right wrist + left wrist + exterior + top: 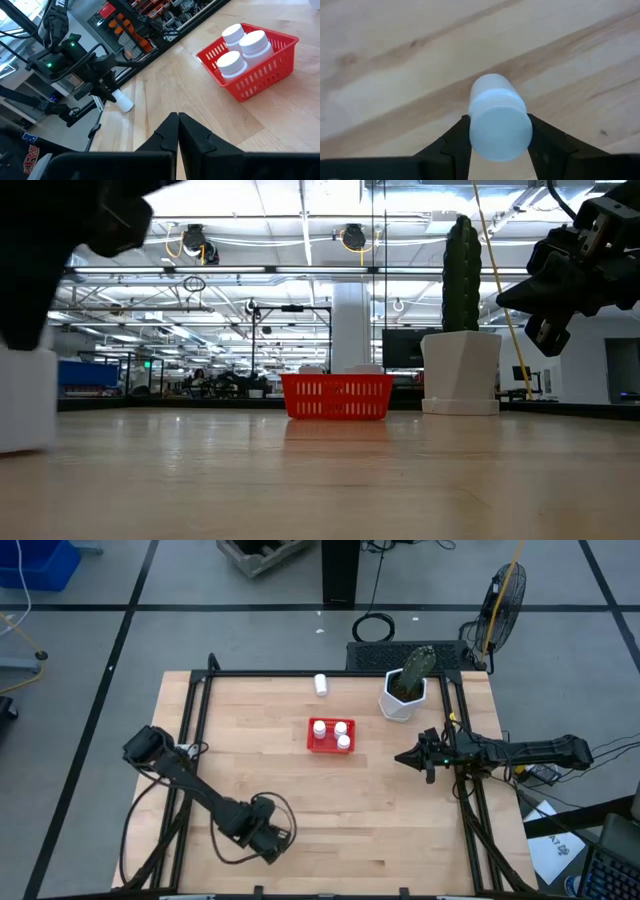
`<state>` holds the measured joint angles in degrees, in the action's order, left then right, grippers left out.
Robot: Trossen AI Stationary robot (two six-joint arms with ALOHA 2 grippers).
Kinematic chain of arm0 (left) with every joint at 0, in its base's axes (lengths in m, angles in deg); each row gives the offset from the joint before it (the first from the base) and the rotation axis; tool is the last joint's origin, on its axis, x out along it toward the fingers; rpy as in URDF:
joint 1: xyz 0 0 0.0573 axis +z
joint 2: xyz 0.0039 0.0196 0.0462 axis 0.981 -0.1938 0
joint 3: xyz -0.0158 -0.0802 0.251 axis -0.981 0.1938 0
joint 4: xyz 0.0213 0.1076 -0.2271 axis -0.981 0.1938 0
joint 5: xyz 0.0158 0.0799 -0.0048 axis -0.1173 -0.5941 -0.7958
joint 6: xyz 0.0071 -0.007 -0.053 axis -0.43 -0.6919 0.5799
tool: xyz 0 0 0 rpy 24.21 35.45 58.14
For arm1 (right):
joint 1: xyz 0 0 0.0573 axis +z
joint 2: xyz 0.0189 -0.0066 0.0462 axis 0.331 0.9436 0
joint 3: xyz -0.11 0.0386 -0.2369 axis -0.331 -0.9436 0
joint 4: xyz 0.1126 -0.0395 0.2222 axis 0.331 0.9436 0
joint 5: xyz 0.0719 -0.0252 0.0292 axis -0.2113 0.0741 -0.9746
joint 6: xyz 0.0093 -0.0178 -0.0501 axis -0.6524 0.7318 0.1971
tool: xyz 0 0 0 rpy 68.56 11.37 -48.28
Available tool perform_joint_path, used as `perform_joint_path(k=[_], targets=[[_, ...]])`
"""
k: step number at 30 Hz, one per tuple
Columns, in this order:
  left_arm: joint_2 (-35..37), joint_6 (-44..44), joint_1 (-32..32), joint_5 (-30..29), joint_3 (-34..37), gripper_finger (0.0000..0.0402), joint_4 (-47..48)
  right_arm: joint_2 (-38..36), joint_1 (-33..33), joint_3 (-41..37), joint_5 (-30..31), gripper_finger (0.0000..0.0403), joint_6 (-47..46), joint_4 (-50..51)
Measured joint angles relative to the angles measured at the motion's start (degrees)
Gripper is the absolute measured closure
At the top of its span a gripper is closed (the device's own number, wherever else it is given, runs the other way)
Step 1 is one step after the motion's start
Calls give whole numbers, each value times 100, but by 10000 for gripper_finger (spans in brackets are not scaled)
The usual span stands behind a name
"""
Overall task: Pick and place pill bottles into a basket
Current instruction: Put the white medicine bottle into the red basket
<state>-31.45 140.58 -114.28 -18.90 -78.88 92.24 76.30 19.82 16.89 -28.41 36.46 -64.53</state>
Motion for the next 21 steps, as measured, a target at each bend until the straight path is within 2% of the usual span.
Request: perform_joint_path(k=[5, 9, 14, 21], targets=[[-2, -717, 479, -46, 2, 237, -280, 1, 0, 0, 0, 399, 0, -2], [-2, -1481, 1066, -9, 7, 217, -270, 0, -1, -1, 1, 399, 2, -2], [-6, -2433, 1978, 256, 5, 238, -538, 1, -1, -1, 0, 399, 1, 0], [-13, -3917, 3068, 343, -736, 239, -386, 1, -1, -1, 1, 399, 1, 0]])
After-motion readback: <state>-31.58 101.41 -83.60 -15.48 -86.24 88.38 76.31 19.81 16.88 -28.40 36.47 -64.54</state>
